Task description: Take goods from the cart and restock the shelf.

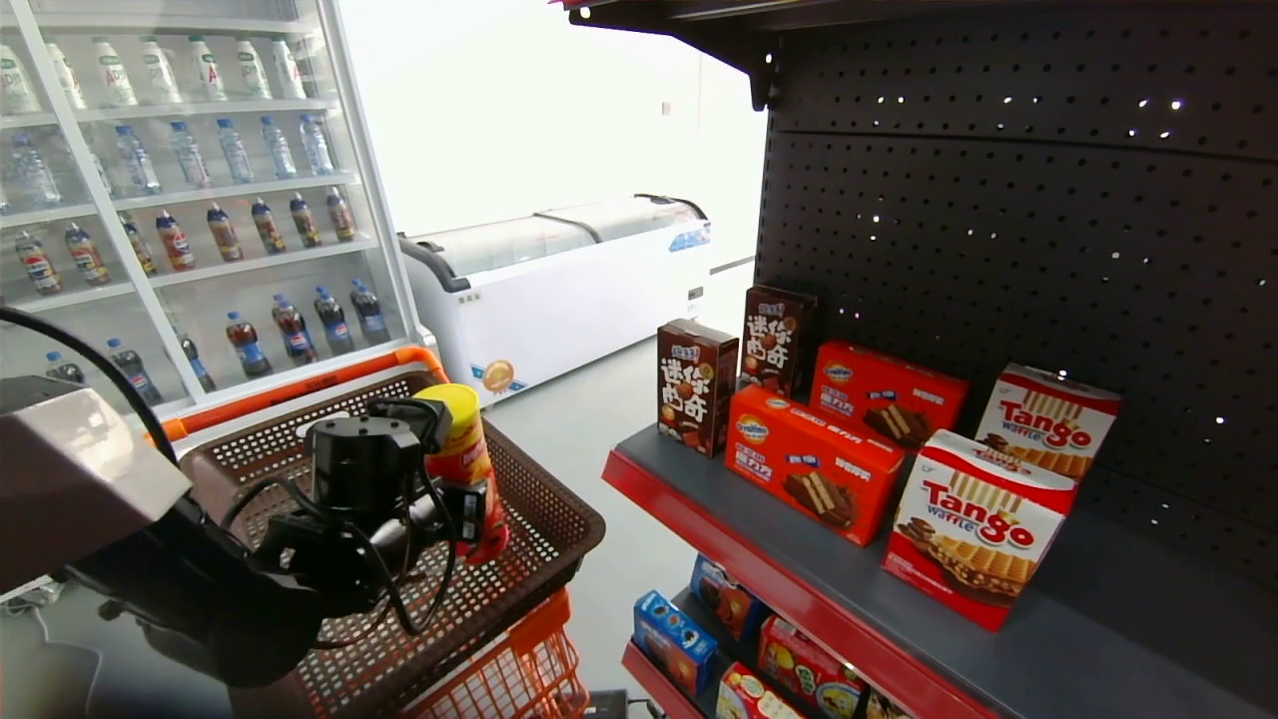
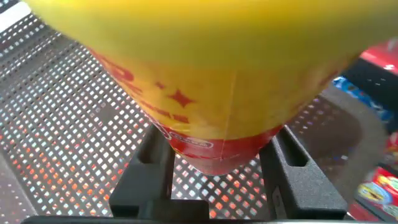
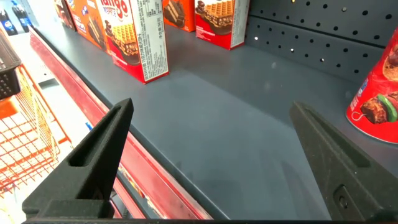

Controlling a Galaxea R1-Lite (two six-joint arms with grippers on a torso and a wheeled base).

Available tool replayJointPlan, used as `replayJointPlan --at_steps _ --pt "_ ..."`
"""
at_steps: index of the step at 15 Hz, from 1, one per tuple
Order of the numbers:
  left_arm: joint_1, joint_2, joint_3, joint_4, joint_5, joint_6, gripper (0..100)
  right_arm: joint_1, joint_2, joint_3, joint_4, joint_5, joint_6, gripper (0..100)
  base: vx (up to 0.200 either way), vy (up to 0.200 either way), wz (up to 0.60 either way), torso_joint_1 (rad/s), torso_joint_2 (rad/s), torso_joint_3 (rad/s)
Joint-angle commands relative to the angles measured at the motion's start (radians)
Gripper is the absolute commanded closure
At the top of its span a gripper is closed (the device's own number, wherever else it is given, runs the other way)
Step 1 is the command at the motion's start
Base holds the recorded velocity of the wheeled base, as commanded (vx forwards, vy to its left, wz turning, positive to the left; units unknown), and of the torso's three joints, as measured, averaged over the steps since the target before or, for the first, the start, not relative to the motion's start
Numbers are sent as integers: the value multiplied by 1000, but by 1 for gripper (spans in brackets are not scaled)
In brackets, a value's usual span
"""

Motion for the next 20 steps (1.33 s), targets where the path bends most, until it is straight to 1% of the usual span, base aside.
replayJointPlan --at_steps 1,2,3,4,5,6,7,8,9,10,11,15,16,17,18,19,20 --pt "0 -129 -36 84 -83 15 100 -1 2 0 0 0 0 0 0 0 0 0 0 0" --pt "6 -190 -57 176 -181 47 100 -1 2 0 0 0 0 0 0 0 0 0 0 0" --pt "6 -212 -62 206 -201 53 100 -1 2 0 0 0 0 0 0 0 0 0 0 0" --pt "6 -259 -94 289 -251 55 100 -1 2 0 0 0 0 0 0 0 0 0 0 0" --pt "6 -310 -132 380 -314 53 100 -1 2 0 0 0 0 0 0 0 0 0 0 0" --pt "6 -330 -146 416 -339 52 100 -1 2 0 0 0 0 0 0 0 0 0 0 0" --pt "4 -376 -177 489 -396 50 100 -1 2 0 0 0 0 0 0 0 0 0 0 0" --pt "4 -443 -203 581 -494 44 100 -1 2 0 0 0 0 0 0 0 0 0 0 0" --pt "1 -483 -209 628 -541 41 100 -1 2 0 0 0 0 0 0 0 0 0 0 0" --pt "1 -514 -208 659 -566 41 100 -1 2 0 0 0 0 0 0 0 0 0 0 0" --pt "-3 -554 -192 673 -570 46 100 -1 2 0 0 0 0 0 0 0 0 0 0 0" --pt "-5 -620 -191 676 -569 47 100 -1 2 0 0 0 0 0 0 0 0 0 0 0" --pt "-14 -636 -191 677 -563 58 100 -1 2 0 0 0 0 0 0 0 0 0 0 0" --pt "-23 -667 -172 694 -554 78 100 -1 2 0 0 0 0 0 0 0 0 0 0 0" --pt "-23 -681 -160 711 -554 84 100 -1 2 0 0 0 0 0 0 0 0 0 0 0" --pt "-23 -738 -128 771 -554 109 100 -1 2 0 0 0 0 0 0 0 0 0 0 0" --pt "-34 -776 -122 812 -554 115 100 -1 2 0 0 0 0 0 0 0 0 0 0 0"
